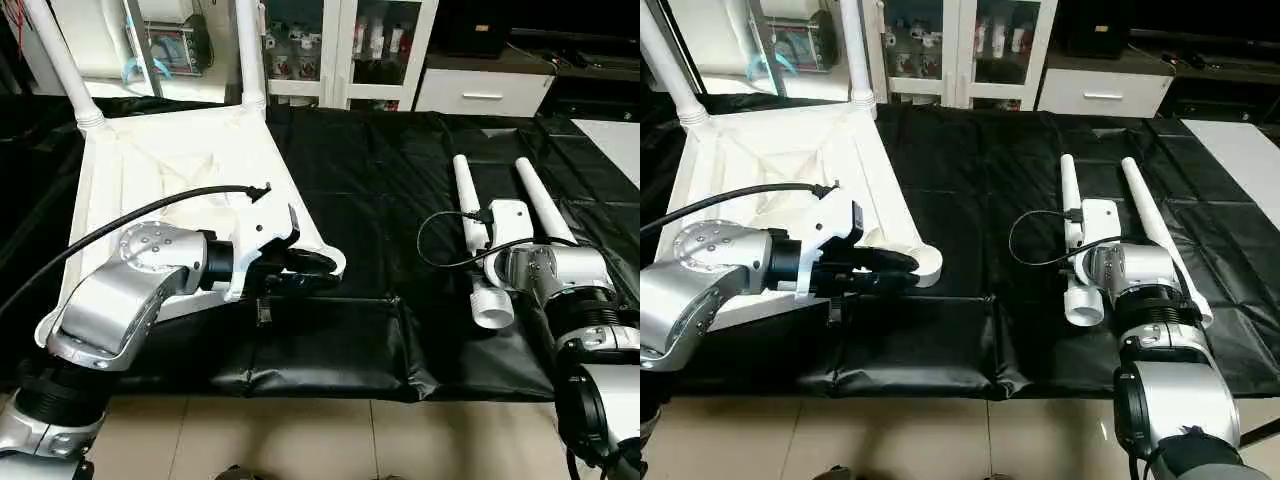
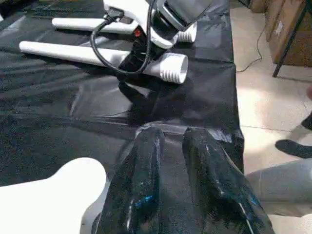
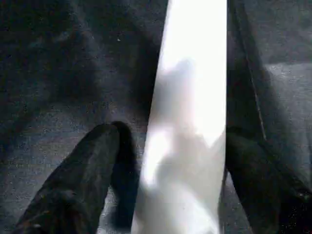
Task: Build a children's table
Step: Pick table leg
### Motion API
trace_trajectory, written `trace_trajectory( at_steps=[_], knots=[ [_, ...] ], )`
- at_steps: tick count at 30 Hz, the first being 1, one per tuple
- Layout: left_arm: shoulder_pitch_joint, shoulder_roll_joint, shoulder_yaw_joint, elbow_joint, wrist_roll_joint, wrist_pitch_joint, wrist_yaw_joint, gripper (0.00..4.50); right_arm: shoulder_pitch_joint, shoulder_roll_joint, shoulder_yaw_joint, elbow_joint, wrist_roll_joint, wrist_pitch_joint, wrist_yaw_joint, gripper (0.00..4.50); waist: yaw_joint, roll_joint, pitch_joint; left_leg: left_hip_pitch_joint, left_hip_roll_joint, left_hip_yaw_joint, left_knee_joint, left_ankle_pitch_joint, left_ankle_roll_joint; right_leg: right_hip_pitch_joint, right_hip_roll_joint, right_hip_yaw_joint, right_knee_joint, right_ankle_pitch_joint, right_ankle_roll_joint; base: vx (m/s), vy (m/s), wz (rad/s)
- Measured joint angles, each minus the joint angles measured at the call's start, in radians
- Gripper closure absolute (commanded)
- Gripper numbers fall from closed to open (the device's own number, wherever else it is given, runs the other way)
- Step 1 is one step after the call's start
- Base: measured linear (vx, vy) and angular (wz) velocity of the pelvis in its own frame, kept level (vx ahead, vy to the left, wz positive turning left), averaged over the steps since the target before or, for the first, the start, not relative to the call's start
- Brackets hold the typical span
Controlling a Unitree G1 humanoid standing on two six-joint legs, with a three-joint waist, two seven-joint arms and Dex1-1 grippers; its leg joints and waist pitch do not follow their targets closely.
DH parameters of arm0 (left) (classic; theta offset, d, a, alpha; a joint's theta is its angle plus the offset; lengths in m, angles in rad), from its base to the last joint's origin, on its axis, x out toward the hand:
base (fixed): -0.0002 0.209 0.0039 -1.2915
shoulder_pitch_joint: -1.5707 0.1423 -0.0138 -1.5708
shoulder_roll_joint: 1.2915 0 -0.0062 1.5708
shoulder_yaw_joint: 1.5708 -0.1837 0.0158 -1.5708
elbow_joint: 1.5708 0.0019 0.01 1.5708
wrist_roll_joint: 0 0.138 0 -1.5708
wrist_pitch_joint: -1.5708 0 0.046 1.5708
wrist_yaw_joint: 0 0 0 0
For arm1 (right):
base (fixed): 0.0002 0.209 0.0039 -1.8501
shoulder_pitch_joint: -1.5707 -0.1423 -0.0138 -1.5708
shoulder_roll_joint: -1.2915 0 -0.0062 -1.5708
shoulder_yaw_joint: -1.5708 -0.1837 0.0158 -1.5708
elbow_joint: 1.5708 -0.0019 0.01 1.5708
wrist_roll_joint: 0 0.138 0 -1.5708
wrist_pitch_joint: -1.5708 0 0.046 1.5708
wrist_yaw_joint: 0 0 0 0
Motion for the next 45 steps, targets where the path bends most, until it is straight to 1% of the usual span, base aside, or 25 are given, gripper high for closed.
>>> trace_trajectory(
  at_steps=[1,4,6,7,8,11,12,13,16,21,26,28,29,31,32,33,34,36,38,39,40,41,42,43,45],
  knots=[
    [0.0,0.001,0.0,0.0,0.003,0.0,0.0,3.51,-0.001,0.0,-0.002,0.002,0.0,0.0,0.0,1.32,0.0,0.0,0.0,0.0,0.0,0.0,0.0,0.0,0.0,0.0,0.0,0.0,0.0,0.0,0.0,0.0,0.0,0.0],
    [0.0,0.01,0.0,0.0,0.007,-0.002,0.002,3.51,-0.007,0.0,-0.021,0.018,0.004,0.0,0.0,1.67,0.001,0.0,0.0,0.0,0.0,0.0,0.0,0.0,0.0,0.0,0.0,0.0,0.0,0.0,0.0,0.0,0.0,0.0],
    [0.0,0.015,-0.001,0.002,0.011,-0.004,0.006,3.51,-0.007,0.0,-0.036,0.021,0.005,0.0,-0.002,1.78,0.001,0.0,0.0,0.0,0.0,0.0,0.0,0.0,0.0,0.0,0.0,0.0,0.0,0.0,0.0,0.0,0.0,0.0],
    [0.0,0.017,-0.001,0.002,0.011,-0.005,0.009,3.51,-0.007,-0.001,-0.037,0.022,0.007,0.0,-0.003,1.89,0.001,0.0,0.0,0.0,0.0,0.0,0.0,0.0,0.0,0.0,0.0,0.0,0.0,0.0,0.0,0.0,0.0,0.0],
    [0.0,0.018,-0.001,0.003,0.011,-0.006,0.01,3.51,-0.007,-0.001,-0.04,0.022,0.012,0.0,-0.004,2.1,0.001,0.0,0.0,0.0,0.0,0.0,0.0,0.0,0.0,0.0,0.0,0.0,0.0,0.0,0.0,0.0,0.0,0.0],
    [-0.001,0.018,-0.001,0.009,0.011,-0.008,0.011,3.51,-0.007,-0.001,-0.052,0.024,0.02,0.0,-0.005,2.23,0.001,0.0,0.0,0.0,0.0,0.0,0.0,0.0,0.0,0.0,0.0,0.0,0.0,0.0,0.0,0.0,0.0,0.0],
    [-0.001,0.018,-0.001,0.012,0.011,-0.007,0.012,3.51,-0.007,-0.001,-0.059,0.026,0.024,0.0,-0.006,2.44,0.001,0.0,0.0,0.0,0.0,0.0,0.0,0.0,0.0,0.0,0.0,0.0,0.0,0.0,0.0,0.0,0.0,0.0],
    [-0.001,0.018,-0.001,0.013,0.011,-0.007,0.013,3.51,-0.007,-0.001,-0.066,0.027,0.024,0.0,-0.007,2.54,0.001,0.0,0.0,0.0,0.0,0.0,0.0,0.0,0.0,0.0,0.0,0.0,0.0,0.0,0.0,0.0,0.0,0.0],
    [-0.01,0.018,-0.001,0.02,0.011,-0.006,0.019,3.51,-0.007,-0.002,-0.085,0.032,0.029,0.0,-0.012,2.64,0.001,0.0,0.0,0.0,0.0,0.0,0.0,0.0,0.0,0.0,0.0,0.0,0.0,0.0,0.0,0.0,0.0,0.0],
    [-0.02,0.015,0.007,0.034,0.014,-0.021,0.048,3.51,-0.006,-0.002,-0.115,0.033,0.04,-0.001,-0.023,2.67,0.002,0.0,0.0,0.0,0.0,0.0,0.0,0.0,0.0,0.0,0.0,0.0,0.001,0.0,0.0,0.0,0.0,0.0],
    [-0.064,-0.02,0.057,0.072,0.013,-0.015,0.115,3.51,0.0,-0.002,-0.116,0.004,0.051,0.0,-0.02,2.67,0.003,0.0,0.0,-0.001,0.0,0.0,0.0,0.0,0.0,0.0,0.0,0.0,0.001,0.0,0.0,0.0,0.0,0.0],
    [-0.097,-0.071,0.099,0.11,0.009,0.021,0.183,3.23,0.018,-0.003,-0.121,-0.063,0.062,0.006,-0.008,2.67,0.004,0.0,0.0,-0.002,0.0,0.0,0.0,0.0,0.0,-0.001,0.0,0.0,0.001,0.0,-0.001,0.0,0.0,0.0],
    [-0.13,-0.129,0.153,0.145,0.002,0.061,0.266,3.16,0.037,0.002,-0.125,-0.144,0.074,0.007,0.013,2.67,0.006,0.001,0.0,-0.003,0.0,0.0,0.001,0.0,0.0,-0.001,0.0,0.0,0.001,0.0,-0.001,0.0,0.0,0.0],
    [-0.164,-0.174,0.202,0.165,-0.015,0.104,0.347,3.13,0.044,0.008,-0.125,-0.247,0.098,0.005,0.044,2.67,0.004,0.001,0.0,-0.003,0.0,0.0,0.001,0.0,0.0,-0.001,0.0,0.0,0.001,0.0,-0.001,0.0,0.0,0.0],
    [-0.176,-0.219,0.239,0.165,-0.045,0.137,0.391,2.89,0.058,0.004,-0.125,-0.325,0.109,0.003,0.066,2.67,0.006,0.0,0.0,-0.003,0.0,0.0,0.001,0.0,0.0,-0.001,0.0,0.0,0.0,0.0,-0.001,0.0,0.0,0.0],
    [-0.18,-0.26,0.268,0.164,-0.071,0.164,0.427,2.79,0.079,0.003,-0.125,-0.39,0.121,-0.003,0.089,2.67,0.007,0.0,0.0,-0.003,0.0,0.0,0.001,0.0,0.001,-0.001,0.0,0.0,-0.001,0.0,0.0,0.0,0.0,0.0],
    [-0.181,-0.303,0.296,0.164,-0.096,0.187,0.461,2.79,0.102,0.006,-0.123,-0.451,0.139,-0.018,0.118,2.67,0.009,0.0,0.0,-0.003,0.0,0.0,0.001,-0.001,0.001,-0.001,0.0,-0.001,-0.001,0.0,0.0,0.0,0.0,0.0],
    [-0.185,-0.378,0.323,0.175,-0.135,0.223,0.523,2.73,0.16,0.023,-0.113,-0.585,0.195,-0.056,0.196,2.68,0.012,-0.001,0.001,-0.005,0.0,-0.001,0.001,-0.001,0.002,-0.001,0.0,-0.002,-0.002,0.0,0.0,0.0,0.0,0.0],
    [-0.196,-0.411,0.324,0.195,-0.148,0.238,0.554,2.46,0.203,0.055,-0.087,-0.682,0.247,-0.082,0.269,2.68,0.01,-0.002,0.001,-0.006,0.001,-0.001,0.001,-0.001,0.002,-0.003,0.0,-0.002,-0.002,0.0,0.0,0.0,0.0,0.0],
    [-0.216,-0.435,0.328,0.214,-0.15,0.242,0.567,2.46,0.237,0.055,-0.074,-0.736,0.261,-0.097,0.301,2.68,0.013,-0.002,0.001,-0.008,0.001,-0.002,0.001,-0.001,0.002,-0.003,0.0,-0.003,-0.002,0.0,0.0,0.0,0.0,0.0],
    [-0.229,-0.446,0.332,0.222,-0.151,0.245,0.578,2.31,0.261,0.064,-0.057,-0.776,0.274,-0.11,0.329,2.68,0.017,-0.002,0.001,-0.009,0.001,-0.002,0.002,-0.001,0.002,-0.003,0.0,-0.003,-0.002,0.0,0.0,0.0,0.0,0.0],
    [-0.248,-0.454,0.336,0.234,-0.156,0.251,0.587,2.26,0.286,0.077,-0.035,-0.819,0.284,-0.118,0.36,2.68,0.018,-0.002,0.001,-0.009,0.001,-0.002,0.003,-0.001,0.002,-0.004,0.0,-0.003,-0.002,0.0,0.0,0.0,0.0,0.0],
    [-0.263,-0.461,0.337,0.242,-0.16,0.256,0.591,2.07,0.299,0.084,-0.022,-0.842,0.295,-0.12,0.375,2.68,0.019,-0.002,0.001,-0.01,0.001,-0.002,0.003,-0.001,0.002,-0.004,0.0,-0.003,-0.003,0.0,0.0,0.0,0.0,0.0],
    [-0.279,-0.473,0.342,0.252,-0.168,0.264,0.602,2.07,0.312,0.087,-0.013,-0.867,0.3,-0.122,0.39,2.68,0.02,-0.002,0.001,-0.011,0.001,-0.002,0.003,0.0,0.002,-0.004,0.0,-0.003,-0.003,0.0,0.0,0.0,0.0,0.0],
    [-0.319,-0.5,0.37,0.286,-0.183,0.28,0.634,1.88,0.33,0.089,0.013,-0.914,0.304,-0.126,0.415,2.68,0.023,-0.002,0.001,-0.012,0.001,-0.003,0.004,0.0,0.003,-0.004,0.0,-0.002,-0.003,0.0,0.0,0.0,0.0,0.0]
  ],
)
